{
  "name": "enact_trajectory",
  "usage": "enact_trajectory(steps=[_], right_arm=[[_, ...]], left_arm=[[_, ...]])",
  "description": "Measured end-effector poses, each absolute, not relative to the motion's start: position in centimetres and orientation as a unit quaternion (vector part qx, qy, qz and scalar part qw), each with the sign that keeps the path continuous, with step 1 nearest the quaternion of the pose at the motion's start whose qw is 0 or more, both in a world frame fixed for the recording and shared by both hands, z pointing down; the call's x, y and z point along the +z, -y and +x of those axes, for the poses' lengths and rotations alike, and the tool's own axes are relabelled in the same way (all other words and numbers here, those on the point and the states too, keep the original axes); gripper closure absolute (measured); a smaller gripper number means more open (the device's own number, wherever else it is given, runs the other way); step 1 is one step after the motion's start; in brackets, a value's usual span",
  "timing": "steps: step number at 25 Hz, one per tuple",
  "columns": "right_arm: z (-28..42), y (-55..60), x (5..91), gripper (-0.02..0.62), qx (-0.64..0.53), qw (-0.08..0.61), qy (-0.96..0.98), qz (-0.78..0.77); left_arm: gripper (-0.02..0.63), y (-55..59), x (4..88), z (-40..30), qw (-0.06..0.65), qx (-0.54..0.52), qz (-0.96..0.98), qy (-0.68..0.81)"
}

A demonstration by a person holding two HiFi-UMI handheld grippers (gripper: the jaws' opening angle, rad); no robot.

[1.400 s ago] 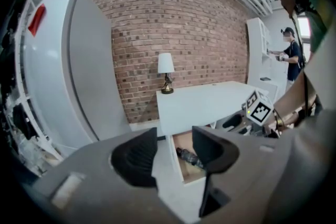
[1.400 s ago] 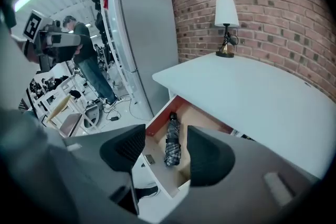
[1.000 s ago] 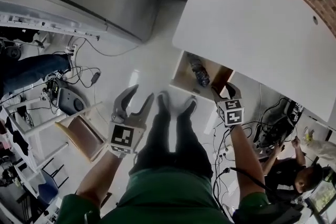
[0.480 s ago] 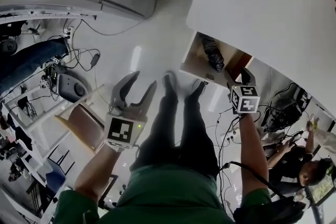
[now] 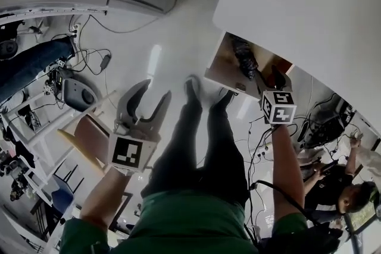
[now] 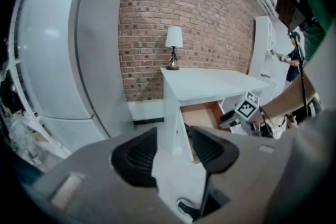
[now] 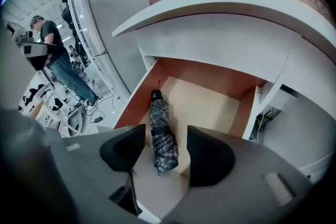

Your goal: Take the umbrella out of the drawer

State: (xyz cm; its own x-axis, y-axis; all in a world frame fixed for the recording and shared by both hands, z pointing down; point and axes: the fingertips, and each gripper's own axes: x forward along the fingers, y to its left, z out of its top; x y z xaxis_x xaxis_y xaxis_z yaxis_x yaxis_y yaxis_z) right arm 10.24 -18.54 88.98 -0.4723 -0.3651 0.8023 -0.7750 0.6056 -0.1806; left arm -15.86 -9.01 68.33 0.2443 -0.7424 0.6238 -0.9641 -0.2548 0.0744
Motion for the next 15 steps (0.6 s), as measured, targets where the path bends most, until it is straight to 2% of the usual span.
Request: enact_trajectory(steps=[10, 15], right_arm=[[9.6, 20.4, 93.3, 0.348, 0.263, 0.386, 0.818, 0.336], [7.2, 20.5, 96.8, 0.348, 0.265, 0.42, 0.812, 0.305]], left_arm=[[0.399, 9.6, 71.2, -15.1, 0.229, 0.238, 0.747, 0.577], [0.4, 8.7, 72.0, -16.8, 0.225, 0.243, 0.732, 0.595]])
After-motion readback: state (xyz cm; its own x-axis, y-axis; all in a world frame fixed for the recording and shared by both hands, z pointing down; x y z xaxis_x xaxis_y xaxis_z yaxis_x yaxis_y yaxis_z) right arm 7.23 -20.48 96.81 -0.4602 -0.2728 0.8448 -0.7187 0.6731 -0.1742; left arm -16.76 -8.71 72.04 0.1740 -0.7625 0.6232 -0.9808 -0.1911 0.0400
